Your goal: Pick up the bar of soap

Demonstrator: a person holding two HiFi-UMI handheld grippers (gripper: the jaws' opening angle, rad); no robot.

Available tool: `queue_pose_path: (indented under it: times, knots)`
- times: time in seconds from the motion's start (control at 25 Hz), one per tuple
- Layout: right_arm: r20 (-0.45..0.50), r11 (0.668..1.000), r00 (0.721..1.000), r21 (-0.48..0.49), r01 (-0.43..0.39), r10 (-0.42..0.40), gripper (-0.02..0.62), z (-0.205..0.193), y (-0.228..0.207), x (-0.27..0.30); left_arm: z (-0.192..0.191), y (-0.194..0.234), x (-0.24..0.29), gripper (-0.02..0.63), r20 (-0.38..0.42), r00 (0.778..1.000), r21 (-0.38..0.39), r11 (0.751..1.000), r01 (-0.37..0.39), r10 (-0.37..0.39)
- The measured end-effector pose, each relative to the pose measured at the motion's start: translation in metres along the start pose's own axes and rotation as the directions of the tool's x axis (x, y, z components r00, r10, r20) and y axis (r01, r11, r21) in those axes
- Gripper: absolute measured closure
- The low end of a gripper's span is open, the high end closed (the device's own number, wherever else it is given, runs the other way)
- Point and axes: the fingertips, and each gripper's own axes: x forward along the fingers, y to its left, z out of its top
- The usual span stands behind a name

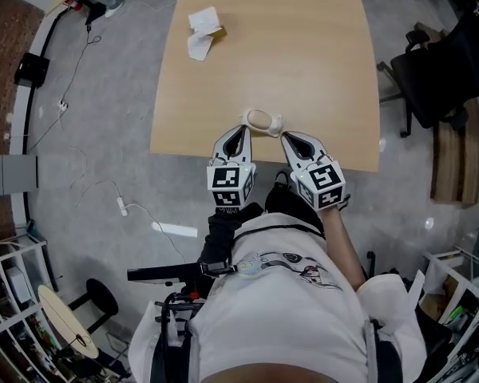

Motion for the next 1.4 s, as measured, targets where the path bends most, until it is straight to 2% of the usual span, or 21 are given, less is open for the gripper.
queue_pose_path:
  times: [0.32,0.64,0.76,0.92,1.28,1.4]
  knots:
    - [-0.097,0.998,0.993,0.014,-0.067,0.068,0.591,-0.025,-0.005,0.036,-0.057,0.025,0.026,0.604,-0.137,0.990,-0.018,0.999,-0.047,0.044]
    - [-0.205,0.995,0.975,-0.021,-0.096,0.089,0.591,-0.072,0.001,0.079,-0.131,0.057,0.047,0.606,-0.293,0.956,-0.061,0.997,-0.047,0.027]
    - [-0.271,0.992,0.957,-0.037,-0.123,0.108,0.591,-0.093,0.002,0.095,-0.149,0.067,0.052,0.604,-0.337,0.941,-0.068,0.996,-0.055,0.029]
    - [-0.369,0.983,0.919,-0.057,-0.172,0.140,0.591,-0.123,0.004,0.117,-0.164,0.073,0.058,0.606,-0.379,0.925,-0.105,0.994,-0.040,-0.003]
    - [-0.465,0.969,0.872,-0.104,-0.223,0.151,0.587,-0.147,-0.004,0.146,-0.190,0.080,0.068,0.604,-0.449,0.893,-0.139,0.990,-0.035,-0.031]
    - [-0.511,0.957,0.846,-0.136,-0.258,0.156,0.537,-0.160,-0.012,0.152,-0.198,0.078,0.071,0.604,-0.465,0.885,-0.146,0.989,-0.038,-0.034]
